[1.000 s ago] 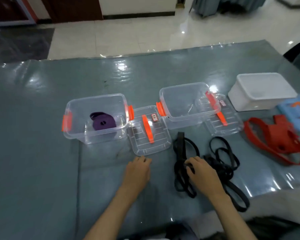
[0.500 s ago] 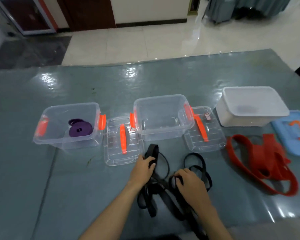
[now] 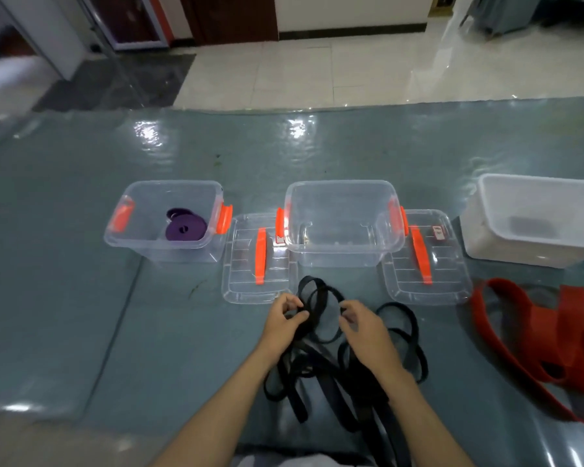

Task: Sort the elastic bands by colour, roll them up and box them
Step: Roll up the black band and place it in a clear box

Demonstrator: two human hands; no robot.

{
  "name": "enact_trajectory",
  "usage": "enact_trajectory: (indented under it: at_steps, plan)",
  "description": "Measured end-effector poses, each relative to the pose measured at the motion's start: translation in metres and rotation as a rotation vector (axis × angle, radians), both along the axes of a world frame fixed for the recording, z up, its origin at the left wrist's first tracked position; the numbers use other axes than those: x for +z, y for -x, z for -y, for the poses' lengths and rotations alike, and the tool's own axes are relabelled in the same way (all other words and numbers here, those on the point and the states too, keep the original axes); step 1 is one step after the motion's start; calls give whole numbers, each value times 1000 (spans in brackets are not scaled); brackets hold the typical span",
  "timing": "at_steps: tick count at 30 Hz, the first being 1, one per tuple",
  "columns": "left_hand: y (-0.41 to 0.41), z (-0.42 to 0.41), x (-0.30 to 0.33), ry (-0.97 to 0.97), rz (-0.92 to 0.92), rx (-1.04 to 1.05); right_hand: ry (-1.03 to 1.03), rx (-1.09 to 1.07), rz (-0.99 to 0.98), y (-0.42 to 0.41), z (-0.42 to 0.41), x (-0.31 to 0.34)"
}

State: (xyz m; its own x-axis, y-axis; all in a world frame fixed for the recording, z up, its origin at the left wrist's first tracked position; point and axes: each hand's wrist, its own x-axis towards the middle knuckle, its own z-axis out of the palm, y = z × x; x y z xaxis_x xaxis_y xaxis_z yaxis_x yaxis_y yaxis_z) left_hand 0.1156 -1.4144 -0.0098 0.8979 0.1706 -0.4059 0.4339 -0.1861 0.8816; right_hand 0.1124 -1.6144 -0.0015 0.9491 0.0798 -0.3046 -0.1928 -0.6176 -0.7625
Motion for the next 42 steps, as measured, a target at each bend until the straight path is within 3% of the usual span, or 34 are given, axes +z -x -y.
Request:
enact_trajectory:
  at_steps: [4,10,15,19,24,29,32,38,42]
  plan:
    - [15,-3,9,-17,99,-36,-266,-228,-118,-21,-24,-3]
    - [26,-7,23,-31,205,-34,-594,-422,-500,-42,-29,0]
    - [35,-15,29,36,181,-62,-593,-499,-167,-41,-30,6]
    - [37,-19,25,33,122,-132,-583,-433,19,-32,-25,23]
    - [29,-12,30,-4,-34,-135,-759,-156,36,-18,-28,45]
    - [28,-7,47,307,-136,-123,-918,59,-131,-5,-9,50]
    - [30,-6,54,496,-191,-121,-881,105,-141,-2,2,52]
    - [38,-17,69,652,-220,-376,-821,106,-160,3,6,53]
    - [31,-17,78,611,-222,-332,-762,159,-139,3,1,52]
